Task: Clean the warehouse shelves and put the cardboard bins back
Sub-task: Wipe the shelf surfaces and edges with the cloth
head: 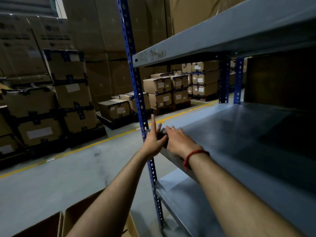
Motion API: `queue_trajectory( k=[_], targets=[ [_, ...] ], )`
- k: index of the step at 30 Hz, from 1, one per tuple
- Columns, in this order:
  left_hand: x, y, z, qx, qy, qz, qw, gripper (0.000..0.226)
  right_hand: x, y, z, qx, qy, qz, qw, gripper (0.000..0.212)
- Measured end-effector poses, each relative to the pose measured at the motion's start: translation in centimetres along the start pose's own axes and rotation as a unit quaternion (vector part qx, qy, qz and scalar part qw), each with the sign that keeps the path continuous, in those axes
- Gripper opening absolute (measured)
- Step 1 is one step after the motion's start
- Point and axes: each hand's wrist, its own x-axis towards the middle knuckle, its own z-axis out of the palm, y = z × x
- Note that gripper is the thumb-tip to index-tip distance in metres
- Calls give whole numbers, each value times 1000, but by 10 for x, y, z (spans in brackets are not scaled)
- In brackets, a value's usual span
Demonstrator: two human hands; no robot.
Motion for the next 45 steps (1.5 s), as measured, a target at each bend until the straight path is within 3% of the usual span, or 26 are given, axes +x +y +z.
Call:
queue_trajectory(
  k=[3,5,8,12,15,17,18,22,25,27,32,34,37,39,40,41,43,45],
  targets=[
    [-7,-14,-2,-86,113,2,990,111,19,8,-10,-9,-77,-47,996,54],
    [-9,-27,-5,-75,218,-5,973,108,31,15,-18,-28,-94,-55,994,43],
    [-1,-42,-8,-38,333,-82,938,114,58,15,-21,-54,-106,-98,988,25],
    [19,-49,-17,-109,290,-97,946,115,97,10,-9,-95,-124,-179,971,31],
    [29,-53,-20,-199,234,-73,949,75,118,13,-2,-55,-121,-208,969,45],
    [33,-58,-18,-207,214,-48,953,44,127,19,3,-27,-108,-236,965,44],
    [33,-62,-16,-215,210,-33,953,39,131,23,6,-15,-97,-254,962,42],
    [31,-83,-16,-280,182,-6,943,49,137,37,19,53,-64,-287,954,37],
    [31,-89,-16,-247,165,-15,955,79,141,35,16,52,-58,-282,956,32],
    [30,-86,-15,-217,176,-25,960,87,146,39,11,10,-45,-269,962,29],
    [28,-80,-8,-210,198,-23,957,78,171,66,2,-165,49,-131,976,22],
    [29,-82,-6,-216,210,-25,953,79,162,44,12,-137,28,-176,974,21],
    [29,-81,-5,-210,224,-24,951,79,135,22,17,3,-47,-263,964,26],
    [28,-80,-8,-216,211,-35,953,76,149,50,-1,-65,-43,-261,962,23],
    [25,-76,-9,-217,199,-41,955,76,161,73,-12,-143,-20,-218,965,22],
    [23,-71,-9,-203,199,-44,958,79,171,98,-22,-214,4,-151,965,22],
    [17,-57,-9,-39,261,-7,965,85,174,131,-35,-266,51,-30,962,20],
    [11,-37,-10,167,347,125,915,70,167,133,-34,-282,46,10,958,20]
  ],
)
